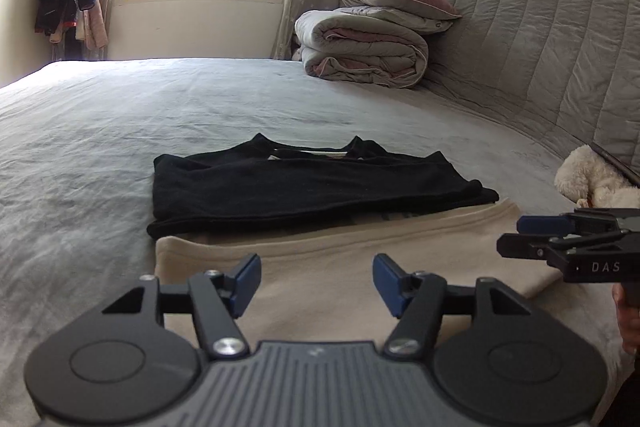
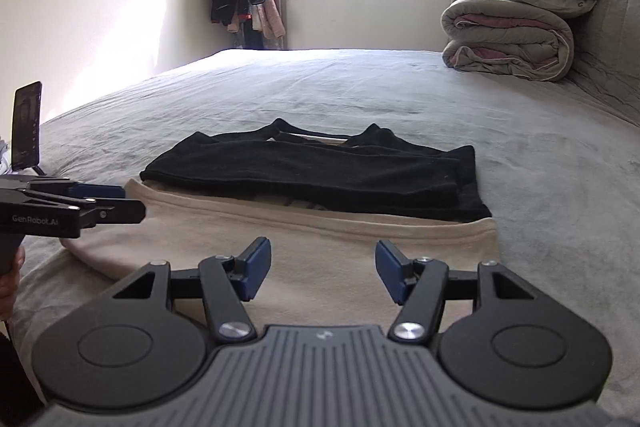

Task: Fold clothes
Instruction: 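Open both grippers and lift them away from the folded sweatshirts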

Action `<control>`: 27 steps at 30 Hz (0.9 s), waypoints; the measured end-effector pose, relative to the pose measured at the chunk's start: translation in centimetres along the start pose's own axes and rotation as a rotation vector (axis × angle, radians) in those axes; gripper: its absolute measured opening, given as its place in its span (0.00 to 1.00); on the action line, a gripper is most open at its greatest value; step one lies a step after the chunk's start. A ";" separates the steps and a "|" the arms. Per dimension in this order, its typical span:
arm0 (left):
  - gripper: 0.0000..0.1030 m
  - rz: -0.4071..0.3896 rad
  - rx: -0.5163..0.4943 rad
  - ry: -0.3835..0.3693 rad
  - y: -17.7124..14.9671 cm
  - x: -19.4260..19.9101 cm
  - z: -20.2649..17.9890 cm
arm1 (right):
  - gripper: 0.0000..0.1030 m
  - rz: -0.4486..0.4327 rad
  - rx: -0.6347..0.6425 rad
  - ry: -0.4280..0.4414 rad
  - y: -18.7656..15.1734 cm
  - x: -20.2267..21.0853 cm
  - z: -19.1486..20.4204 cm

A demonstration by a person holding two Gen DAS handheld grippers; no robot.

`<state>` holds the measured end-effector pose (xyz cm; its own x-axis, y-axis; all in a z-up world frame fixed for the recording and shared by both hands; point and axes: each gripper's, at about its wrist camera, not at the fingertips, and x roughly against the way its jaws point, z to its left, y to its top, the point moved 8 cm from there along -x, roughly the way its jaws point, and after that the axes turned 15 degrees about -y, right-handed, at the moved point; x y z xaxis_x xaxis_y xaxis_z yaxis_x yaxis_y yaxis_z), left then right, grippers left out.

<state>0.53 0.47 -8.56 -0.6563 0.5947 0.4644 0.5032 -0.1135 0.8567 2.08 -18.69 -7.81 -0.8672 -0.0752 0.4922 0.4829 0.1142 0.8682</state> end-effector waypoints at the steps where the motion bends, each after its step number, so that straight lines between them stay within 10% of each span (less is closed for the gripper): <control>1: 0.61 0.032 -0.027 -0.015 -0.5 -0.8 -0.8 | 0.60 0.007 0.029 0.021 -0.3 -0.1 1.1; 16: 0.66 0.050 -0.072 -0.112 -4.3 2.6 0.8 | 0.61 0.041 0.094 0.110 -4.4 0.9 -1.5; 27: 0.81 -0.018 0.569 -0.480 -3.7 6.8 3.6 | 0.70 0.231 -0.250 0.269 -3.9 3.9 -5.9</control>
<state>-3.76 7.77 -9.42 -0.4149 0.8898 0.1903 0.7937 0.2516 0.5538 -2.44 -25.26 -8.95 -0.6860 -0.3355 0.6456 0.7041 -0.0824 0.7053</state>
